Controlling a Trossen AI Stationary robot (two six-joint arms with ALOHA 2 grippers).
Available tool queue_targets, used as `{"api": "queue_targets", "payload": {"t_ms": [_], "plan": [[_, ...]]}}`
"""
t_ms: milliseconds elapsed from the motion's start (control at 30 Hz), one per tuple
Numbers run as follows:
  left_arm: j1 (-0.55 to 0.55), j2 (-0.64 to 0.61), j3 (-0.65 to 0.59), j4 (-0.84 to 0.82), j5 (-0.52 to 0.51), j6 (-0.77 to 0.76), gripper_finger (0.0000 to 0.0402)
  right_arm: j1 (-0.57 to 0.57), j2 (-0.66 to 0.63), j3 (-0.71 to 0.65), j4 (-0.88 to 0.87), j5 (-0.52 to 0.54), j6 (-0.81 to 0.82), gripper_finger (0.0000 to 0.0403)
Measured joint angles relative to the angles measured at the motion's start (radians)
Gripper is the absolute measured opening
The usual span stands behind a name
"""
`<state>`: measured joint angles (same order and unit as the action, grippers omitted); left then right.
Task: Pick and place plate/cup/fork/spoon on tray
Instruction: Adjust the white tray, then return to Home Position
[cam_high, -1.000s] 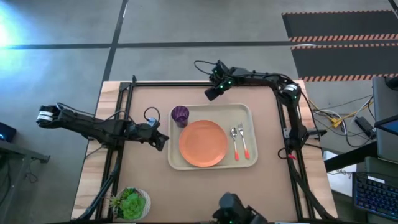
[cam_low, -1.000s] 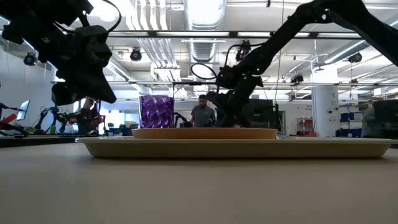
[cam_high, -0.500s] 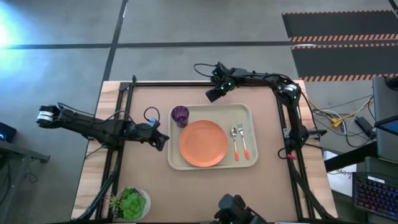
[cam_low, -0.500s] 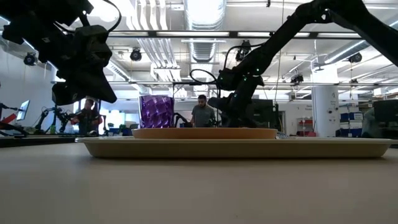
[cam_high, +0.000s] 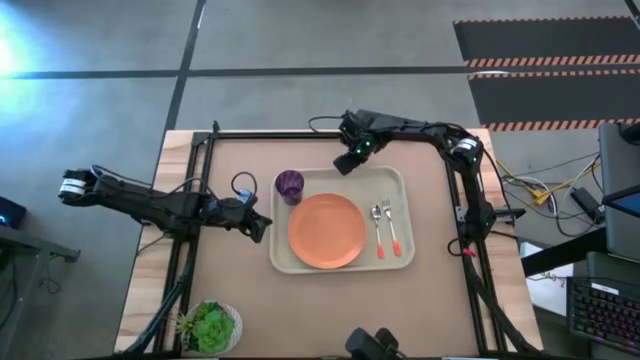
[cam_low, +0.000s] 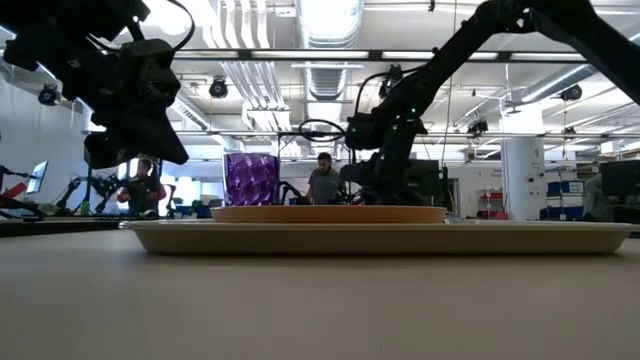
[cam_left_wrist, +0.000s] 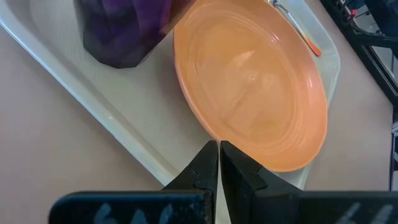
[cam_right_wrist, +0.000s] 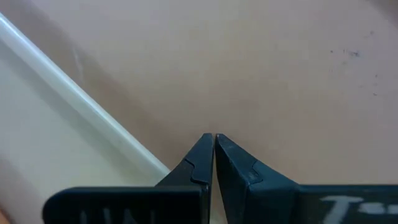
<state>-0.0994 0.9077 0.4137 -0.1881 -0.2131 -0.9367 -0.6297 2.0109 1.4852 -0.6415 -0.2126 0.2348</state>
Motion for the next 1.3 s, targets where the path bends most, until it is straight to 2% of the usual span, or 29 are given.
{"api": "queue_targets", "payload": {"t_ms": [667,900,1033,1300], "plan": [[0.0,-0.001,0.0,0.001,0.001,0.001,0.0,0.101,-0.008,-0.013,-0.011,0.031,0.091,0.0011],[0.0,0.0,0.0,-0.001,0.001,0.002,0.0,0.099,-0.02,-0.015,-0.01,0.068,0.057,0.0011],[0.0,-0.001,0.0,-0.001,0.001,0.01,0.0,0.088,-0.07,-0.018,-0.015,0.062,0.056,0.0011],[0.0,-0.002,0.0,0.002,0.001,0.031,0.0,0.097,-0.255,-0.004,0.013,0.071,0.037,0.0011]]}}
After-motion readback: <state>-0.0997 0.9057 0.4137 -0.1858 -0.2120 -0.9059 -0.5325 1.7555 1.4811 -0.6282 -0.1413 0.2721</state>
